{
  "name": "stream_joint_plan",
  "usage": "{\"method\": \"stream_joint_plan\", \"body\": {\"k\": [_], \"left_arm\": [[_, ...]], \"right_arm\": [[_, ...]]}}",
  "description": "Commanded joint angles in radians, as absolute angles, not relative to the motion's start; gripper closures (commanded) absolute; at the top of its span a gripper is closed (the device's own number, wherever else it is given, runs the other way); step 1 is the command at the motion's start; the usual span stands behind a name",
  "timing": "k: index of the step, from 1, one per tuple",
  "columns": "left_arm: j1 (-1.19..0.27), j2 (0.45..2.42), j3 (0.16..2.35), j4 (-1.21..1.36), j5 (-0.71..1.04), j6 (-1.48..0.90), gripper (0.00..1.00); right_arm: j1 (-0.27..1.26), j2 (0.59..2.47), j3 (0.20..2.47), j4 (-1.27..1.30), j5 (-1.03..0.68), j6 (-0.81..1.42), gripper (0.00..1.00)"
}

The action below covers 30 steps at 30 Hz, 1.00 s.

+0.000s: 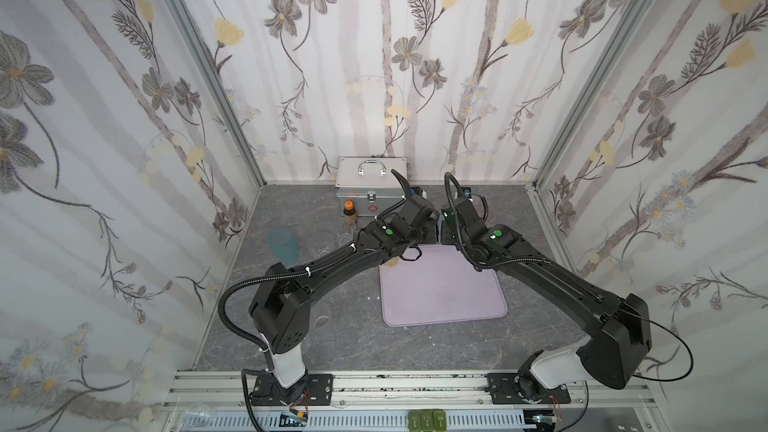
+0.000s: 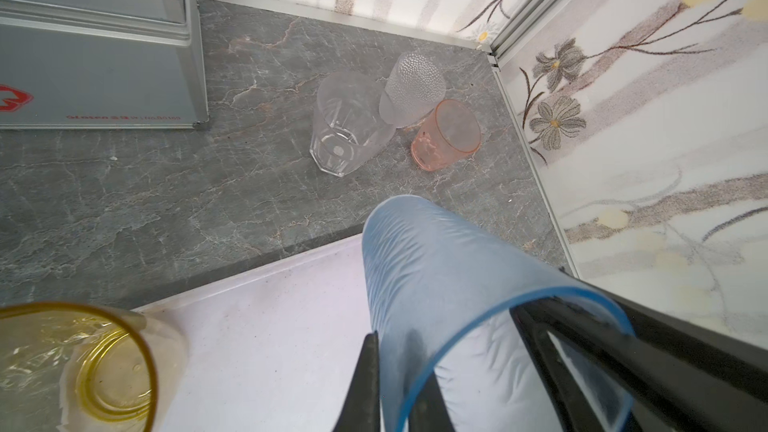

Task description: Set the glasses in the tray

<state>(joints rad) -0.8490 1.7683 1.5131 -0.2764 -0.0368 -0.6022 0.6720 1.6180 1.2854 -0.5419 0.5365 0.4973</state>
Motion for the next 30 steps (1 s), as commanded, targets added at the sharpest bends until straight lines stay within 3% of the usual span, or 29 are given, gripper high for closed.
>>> {"method": "stream_joint_plan", "body": {"k": [1,6,10,18,23,30], "left_arm": [[-0.852,1.764,1.535,-0.229,0.061,-0.637,0.92],[-0.852,1.739,1.539,-0.231,0.069,-0.609,0.83],[-0.846,1.690,1.517,-0.231,0.042,-0.582,0.71],[-0.766,1.552,1.388,-0.230,-0.103,-0.440,0.55],[-0.696,1.411,1.242,-0.206,-0.323,-0.239,0.44],[-0.569,1.156,0.893,0.080,-0.311,-0.099,0.30]], "right_arm": [[0.664,1.618,1.282,-0.525,0.594,0.521,0.93],[0.648,1.619,1.290,-0.539,0.549,0.490,0.97],[0.621,1.618,1.296,-0.557,0.482,0.468,0.98],[0.607,1.694,1.408,-0.706,0.317,0.379,0.98],[0.622,1.802,1.510,-0.855,0.239,0.335,0.97],[0.642,1.939,1.577,-0.864,0.178,0.336,0.97]]}}
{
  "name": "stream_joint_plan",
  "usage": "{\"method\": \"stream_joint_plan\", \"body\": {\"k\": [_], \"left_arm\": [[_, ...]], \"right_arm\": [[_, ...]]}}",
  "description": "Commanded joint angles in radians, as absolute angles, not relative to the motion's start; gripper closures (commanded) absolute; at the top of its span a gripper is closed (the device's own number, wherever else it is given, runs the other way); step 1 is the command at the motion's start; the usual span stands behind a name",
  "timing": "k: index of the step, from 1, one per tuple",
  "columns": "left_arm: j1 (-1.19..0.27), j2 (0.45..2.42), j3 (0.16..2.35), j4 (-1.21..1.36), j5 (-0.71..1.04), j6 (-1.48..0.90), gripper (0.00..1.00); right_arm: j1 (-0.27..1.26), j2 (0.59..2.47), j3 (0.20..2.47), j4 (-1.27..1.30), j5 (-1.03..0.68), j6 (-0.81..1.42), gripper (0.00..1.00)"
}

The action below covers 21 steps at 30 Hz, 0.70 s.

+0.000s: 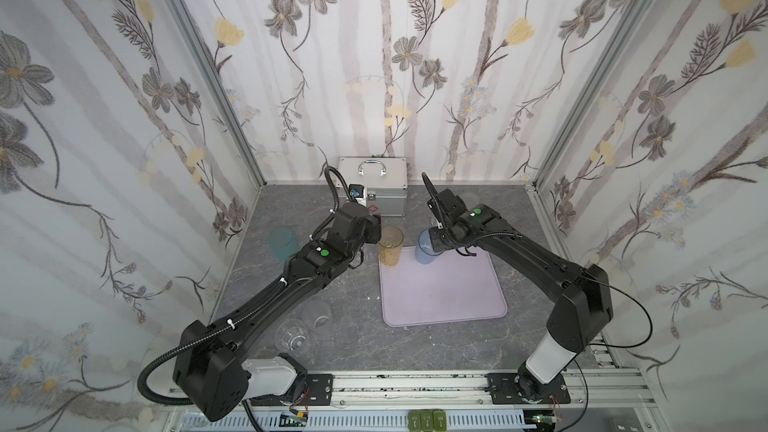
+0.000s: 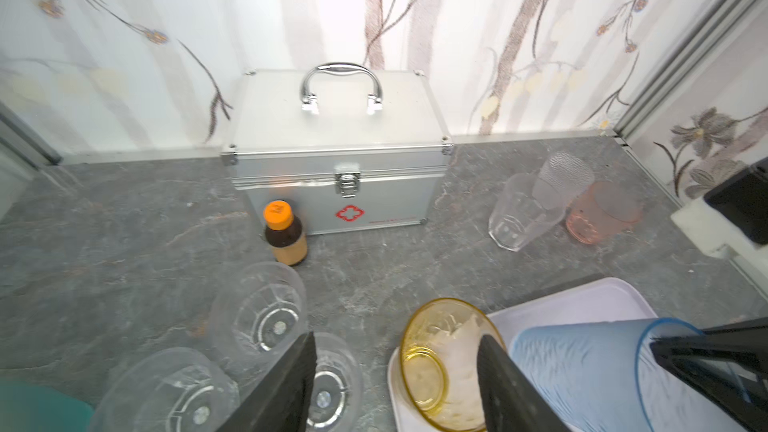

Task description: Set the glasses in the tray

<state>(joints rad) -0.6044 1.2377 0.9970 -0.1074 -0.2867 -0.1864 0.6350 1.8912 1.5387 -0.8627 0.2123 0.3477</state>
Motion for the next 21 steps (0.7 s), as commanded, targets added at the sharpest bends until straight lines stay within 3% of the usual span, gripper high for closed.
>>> {"method": "stream_joint_plan", "body": {"k": [1,7,21], "left_arm": [[-0.552,1.126,0.853,0.114,-0.305,-0.098,0.27],[-0.465,1.022,0.709,0.237,-0.285,-0.050,0.20],[-0.341,1.010,0.665,0.282,-0.181,-0.119,0.20]], "right_arm": [[0.644,1.960,1.593,-0.865,0.179,0.336,0.97],[0.647,2.097,1.715,-0.901,0.189,0.330,0.97],[0.629,2.251,1.878,-1.017,0.210,0.284,0.97]]}}
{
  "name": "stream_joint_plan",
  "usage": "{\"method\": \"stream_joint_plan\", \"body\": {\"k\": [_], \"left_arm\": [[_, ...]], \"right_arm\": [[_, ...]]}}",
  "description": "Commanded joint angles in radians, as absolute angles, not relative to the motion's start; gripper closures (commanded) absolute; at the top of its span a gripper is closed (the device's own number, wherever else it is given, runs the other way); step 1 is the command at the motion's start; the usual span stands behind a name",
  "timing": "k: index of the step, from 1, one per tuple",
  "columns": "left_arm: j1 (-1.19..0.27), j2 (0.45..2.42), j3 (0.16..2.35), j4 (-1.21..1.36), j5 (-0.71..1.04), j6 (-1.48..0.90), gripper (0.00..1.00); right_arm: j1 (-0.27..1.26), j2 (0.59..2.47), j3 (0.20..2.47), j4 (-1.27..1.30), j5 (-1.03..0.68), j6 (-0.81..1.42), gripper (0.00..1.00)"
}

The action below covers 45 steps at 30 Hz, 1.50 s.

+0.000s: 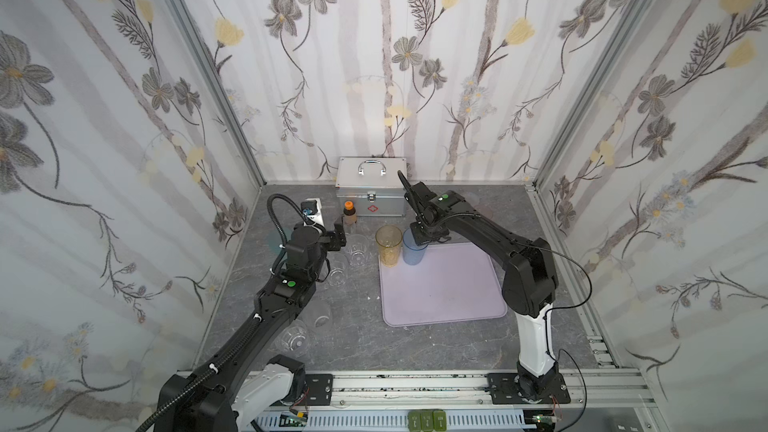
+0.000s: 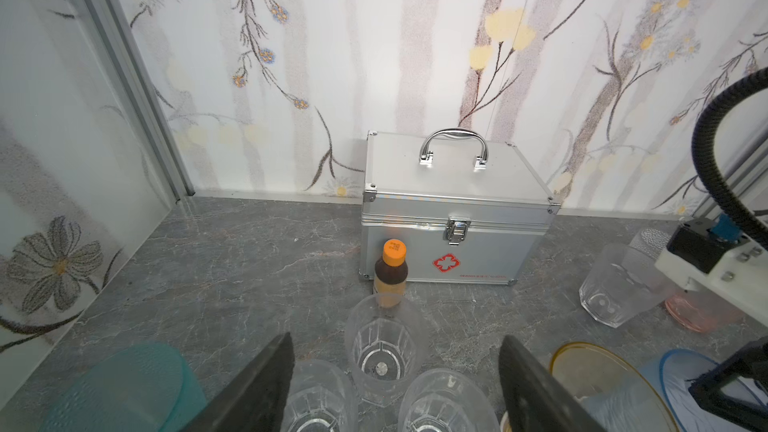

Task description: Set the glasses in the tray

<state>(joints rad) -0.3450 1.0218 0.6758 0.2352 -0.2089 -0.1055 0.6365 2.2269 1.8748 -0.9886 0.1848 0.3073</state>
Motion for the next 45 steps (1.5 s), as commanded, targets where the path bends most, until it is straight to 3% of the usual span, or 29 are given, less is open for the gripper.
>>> {"method": "stream_joint_plan", "body": {"k": [1,25,29,34,36,45], "left_arm": [[-0.340,1.007,0.660,0.283,-0.181,-0.119,0.20],[-0.324,1.020,0.652,0.286,-0.195,-0.109,0.20],[-0.321,1.028,0.655,0.285,-0.199,-0.113,0.20],[-0.317,1.025,0.657,0.286,-0.213,-0.126,0.19],[-0.315,1.020,0.655,0.286,-0.221,-0.134,0.19],[-0.315,1.028,0.660,0.279,-0.254,-0.163,0.18]], "right_arm": [[0.623,2.250,1.877,-1.021,0.209,0.282,0.97],[0.579,2.295,1.900,-1.015,0.179,0.231,0.93],[0.581,2.287,1.902,-1.008,0.170,0.238,0.84],[0.581,2.251,1.890,-0.988,0.101,0.252,0.60],[0.581,2.232,1.884,-0.986,0.104,0.255,0.55],[0.579,2.124,1.849,-0.957,0.072,0.276,0.50]]}}
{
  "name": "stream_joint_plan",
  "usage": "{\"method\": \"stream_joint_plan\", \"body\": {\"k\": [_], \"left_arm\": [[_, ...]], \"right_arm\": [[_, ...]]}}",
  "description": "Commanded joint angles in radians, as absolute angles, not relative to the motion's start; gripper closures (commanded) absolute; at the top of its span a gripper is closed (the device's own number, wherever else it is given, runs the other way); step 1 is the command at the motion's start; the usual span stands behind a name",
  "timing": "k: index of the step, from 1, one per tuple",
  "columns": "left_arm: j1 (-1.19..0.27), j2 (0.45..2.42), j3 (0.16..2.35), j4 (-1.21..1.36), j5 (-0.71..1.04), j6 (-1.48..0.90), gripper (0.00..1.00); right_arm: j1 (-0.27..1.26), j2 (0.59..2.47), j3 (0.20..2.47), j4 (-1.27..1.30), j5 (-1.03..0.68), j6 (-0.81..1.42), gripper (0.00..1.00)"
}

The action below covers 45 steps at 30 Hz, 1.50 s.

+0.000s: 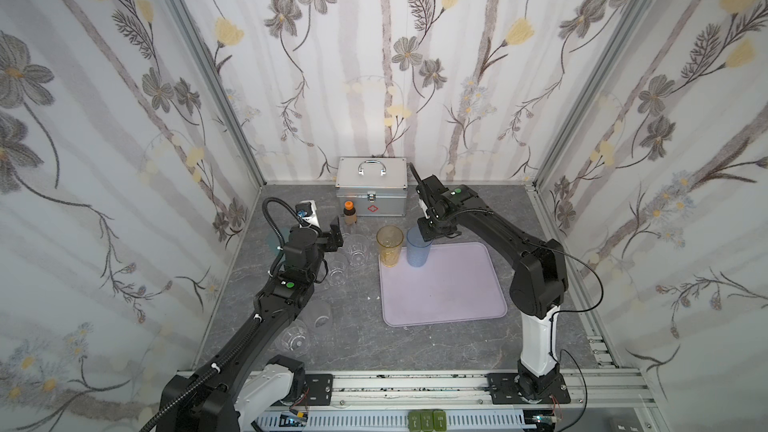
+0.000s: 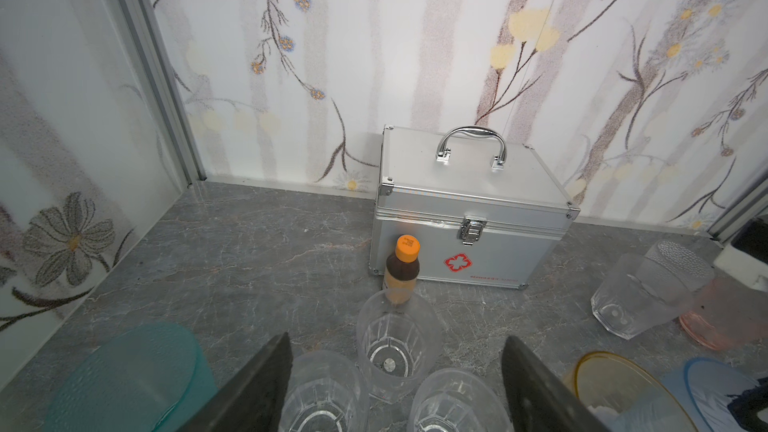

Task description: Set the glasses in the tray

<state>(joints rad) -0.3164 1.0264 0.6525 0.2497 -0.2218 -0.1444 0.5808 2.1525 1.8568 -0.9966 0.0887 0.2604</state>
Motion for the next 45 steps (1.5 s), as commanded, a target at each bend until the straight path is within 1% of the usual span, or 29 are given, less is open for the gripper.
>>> {"method": "stream_joint_plan", "body": {"k": [1,3,5,9,12,14,17,20,24,27,32,35,40,45], "left_arm": [[-0.314,1.029,0.671,0.259,-0.279,-0.181,0.18],[-0.304,1.031,0.718,0.181,-0.315,-0.206,0.19],[-0.279,1.031,0.761,0.112,-0.315,-0.204,0.19],[-0.166,1.060,0.854,-0.030,-0.207,-0.234,0.20],[-0.032,1.109,0.905,-0.136,-0.079,-0.244,0.21],[0.070,1.154,0.911,-0.167,-0.005,-0.257,0.21],[0.239,1.207,0.907,-0.178,0.127,-0.317,0.23],[0.323,1.273,0.929,-0.178,0.158,-0.353,0.25],[0.334,1.374,0.979,-0.181,0.107,-0.336,0.27],[0.333,1.431,1.008,-0.181,0.104,-0.331,0.29],[0.333,1.468,1.010,-0.179,0.078,-0.319,0.30],[0.333,1.486,0.993,-0.181,0.087,-0.309,0.30],[0.333,1.506,0.989,-0.179,0.069,-0.295,0.30],[0.331,1.559,0.994,-0.178,0.090,-0.300,0.35]], "right_arm": [[0.578,2.110,1.842,-0.945,0.063,0.280,0.49],[0.569,2.065,1.799,-0.888,0.028,0.290,0.49],[0.563,2.007,1.722,-0.791,-0.006,0.320,0.49],[0.560,1.906,1.579,-0.637,-0.037,0.380,0.48],[0.553,1.837,1.478,-0.545,-0.015,0.411,0.48],[0.552,1.788,1.382,-0.459,0.004,0.438,0.48],[0.549,1.742,1.291,-0.399,0.005,0.463,0.48],[0.544,1.706,1.225,-0.352,0.021,0.469,0.48],[0.529,1.698,1.194,-0.342,0.031,0.456,0.48],[0.511,1.686,1.180,-0.336,0.037,0.446,0.48],[0.450,1.662,1.142,-0.324,0.047,0.419,0.48],[0.411,1.645,1.114,-0.301,0.024,0.434,0.48],[0.403,1.642,1.098,-0.273,-0.005,0.461,0.48],[0.403,1.651,1.088,-0.263,-0.015,0.472,0.48]]}}
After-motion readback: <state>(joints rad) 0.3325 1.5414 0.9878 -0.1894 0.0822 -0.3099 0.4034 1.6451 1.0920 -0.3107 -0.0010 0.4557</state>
